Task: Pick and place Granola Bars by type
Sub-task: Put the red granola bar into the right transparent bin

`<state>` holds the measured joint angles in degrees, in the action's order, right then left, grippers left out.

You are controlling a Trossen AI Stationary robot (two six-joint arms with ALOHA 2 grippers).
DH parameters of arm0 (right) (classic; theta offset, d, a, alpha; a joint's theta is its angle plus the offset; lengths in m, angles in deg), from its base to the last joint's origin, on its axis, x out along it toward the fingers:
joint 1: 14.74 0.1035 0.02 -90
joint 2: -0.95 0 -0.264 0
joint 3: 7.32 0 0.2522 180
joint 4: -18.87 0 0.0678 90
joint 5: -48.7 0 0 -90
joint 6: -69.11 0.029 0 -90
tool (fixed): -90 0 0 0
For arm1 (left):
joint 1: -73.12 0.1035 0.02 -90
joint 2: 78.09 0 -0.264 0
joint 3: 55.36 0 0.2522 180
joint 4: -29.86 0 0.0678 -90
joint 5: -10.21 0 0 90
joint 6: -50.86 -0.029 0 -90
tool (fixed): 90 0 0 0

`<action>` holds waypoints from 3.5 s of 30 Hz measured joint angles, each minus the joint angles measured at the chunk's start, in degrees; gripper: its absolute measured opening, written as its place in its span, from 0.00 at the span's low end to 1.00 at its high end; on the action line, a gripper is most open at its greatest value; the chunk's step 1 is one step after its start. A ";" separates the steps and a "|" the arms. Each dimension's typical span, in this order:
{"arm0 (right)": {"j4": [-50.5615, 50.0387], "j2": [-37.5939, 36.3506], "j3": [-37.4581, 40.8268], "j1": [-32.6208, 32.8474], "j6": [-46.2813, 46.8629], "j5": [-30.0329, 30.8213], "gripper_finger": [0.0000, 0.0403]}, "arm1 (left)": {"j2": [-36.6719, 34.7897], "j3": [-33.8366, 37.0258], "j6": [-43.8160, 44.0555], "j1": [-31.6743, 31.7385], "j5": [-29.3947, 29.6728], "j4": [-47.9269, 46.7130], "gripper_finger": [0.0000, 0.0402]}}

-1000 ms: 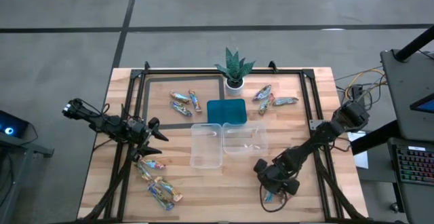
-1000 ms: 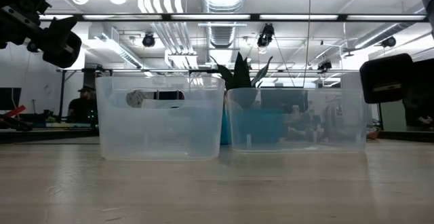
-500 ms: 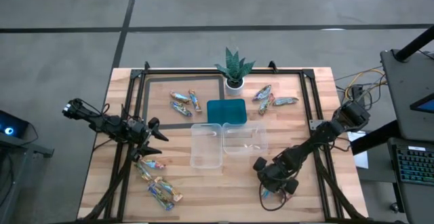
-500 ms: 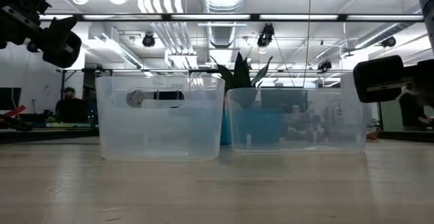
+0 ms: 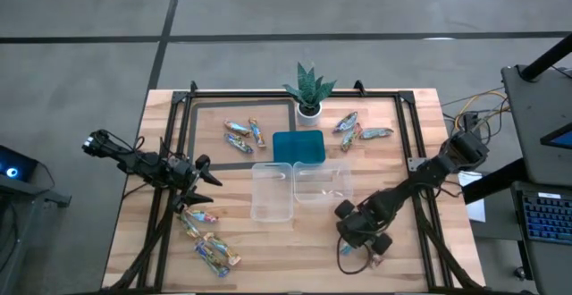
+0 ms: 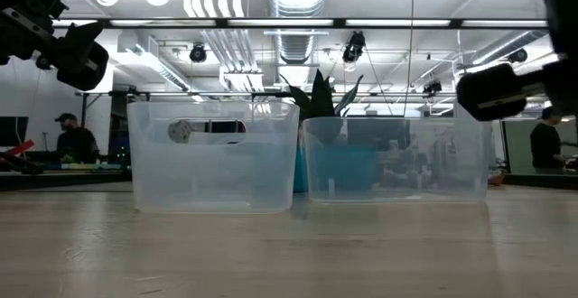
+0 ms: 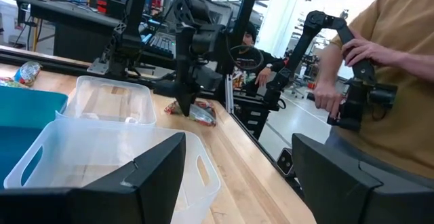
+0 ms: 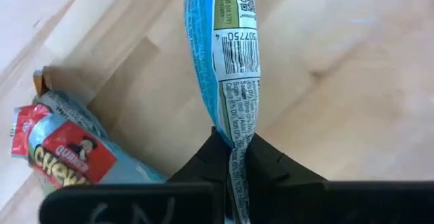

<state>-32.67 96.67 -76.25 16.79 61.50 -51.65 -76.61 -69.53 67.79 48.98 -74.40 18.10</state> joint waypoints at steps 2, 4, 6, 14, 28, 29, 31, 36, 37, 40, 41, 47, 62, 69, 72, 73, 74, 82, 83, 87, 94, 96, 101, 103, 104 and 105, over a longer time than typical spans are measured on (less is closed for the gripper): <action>-2.29 0.00 -1.90 -1.06 1.03 -0.02 0.03 | 0.00 -0.02 -0.02 0.00 0.00 0.02 0.62; -3.80 0.00 -3.90 -2.33 2.46 -0.14 0.03 | 0.00 -0.01 -0.01 0.00 0.00 0.02 0.62; -5.44 -0.01 -6.08 -3.76 4.38 -0.14 0.03 | 0.00 -0.01 0.00 0.00 0.00 0.02 0.62; -10.70 -0.07 -16.94 -9.83 15.26 -0.11 0.03 | 0.01 -0.01 0.00 0.00 0.00 0.02 0.62; -16.52 -0.11 -32.45 -19.65 37.04 4.39 0.03 | 0.02 -0.02 0.00 0.02 0.00 0.04 0.62; -17.15 -0.11 -32.76 -20.08 38.53 5.27 0.03 | 0.00 0.01 0.00 0.02 0.00 0.04 0.62; -18.72 -0.13 -32.88 -20.86 41.69 7.26 0.03 | 0.02 -0.01 0.00 0.02 0.00 0.04 0.62; -24.43 -0.38 -32.78 -22.13 49.37 11.53 0.03 | 0.02 0.00 -0.01 0.02 0.00 0.04 0.62; -25.42 -0.47 -32.78 -22.14 50.46 12.31 0.03 | 0.02 -0.01 -0.02 0.02 0.00 0.04 0.62; -27.77 -0.71 -32.75 -22.03 53.95 15.11 0.03 | 0.02 -0.02 -0.02 0.02 0.00 0.04 0.62; -28.15 -0.81 -32.75 -22.03 55.00 15.88 0.03 | 0.02 -0.01 0.00 0.02 0.00 0.04 0.62; -29.73 -1.51 -32.43 -21.77 62.85 19.41 0.03 | 0.02 0.00 -0.02 0.02 0.00 0.04 0.62; -28.84 -1.86 -22.62 -21.66 91.71 20.83 0.03 | 0.02 -0.01 -0.01 0.00 0.00 0.04 0.62; -22.51 -1.86 -17.99 -21.63 99.31 20.37 0.03 | 0.02 -0.02 -0.02 0.00 0.00 0.04 0.62; -18.09 -1.84 -16.21 -21.63 101.09 20.39 0.03 | 0.02 0.01 -0.01 0.00 0.00 0.04 0.62; -16.98 -1.84 -15.65 -21.66 101.37 20.42 0.03 | 0.02 -0.02 -0.02 0.00 0.00 0.04 0.62; -16.38 -1.81 -15.22 -21.66 101.87 20.57 0.03 | 0.02 -0.02 0.00 0.00 0.00 0.04 0.62; -13.85 -1.80 -10.34 -21.68 106.43 20.61 0.03 | 0.02 0.00 -0.02 0.00 0.00 0.04 0.62; -12.80 -1.76 -9.72 -21.68 106.73 20.57 0.03 | 0.02 0.00 -0.01 0.00 0.00 0.04 0.62; -9.19 -1.75 -7.45 -21.68 108.03 19.84 0.03 | 0.02 -0.01 0.00 0.00 0.00 0.04 0.62; -8.25 -1.75 -5.08 -21.68 108.37 18.39 0.03 | 0.02 0.00 0.00 0.00 0.00 0.04 0.62; -7.37 -1.75 -4.24 -21.70 108.49 17.59 0.03 | 0.02 -0.01 -0.01 0.00 0.00 0.05 0.62; -6.09 -1.75 -2.53 -21.72 108.98 16.89 0.03 | 0.00 -0.02 -0.02 0.00 0.00 0.07 0.62; -5.73 -1.75 -1.89 -21.72 109.00 16.30 0.03 | 0.02 0.01 -0.02 0.00 0.00 0.04 0.62; -5.46 -1.75 -1.59 -21.70 108.97 16.10 0.03 | 0.01 -0.02 -0.01 0.00 0.00 0.04 0.62; -5.13 -1.71 -1.36 -21.70 108.86 15.77 0.03 | 0.01 -0.01 0.00 0.00 0.00 0.05 0.62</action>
<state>-37.79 94.96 -77.61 -4.91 170.36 -35.88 -76.60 -69.54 67.79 48.98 -74.40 18.15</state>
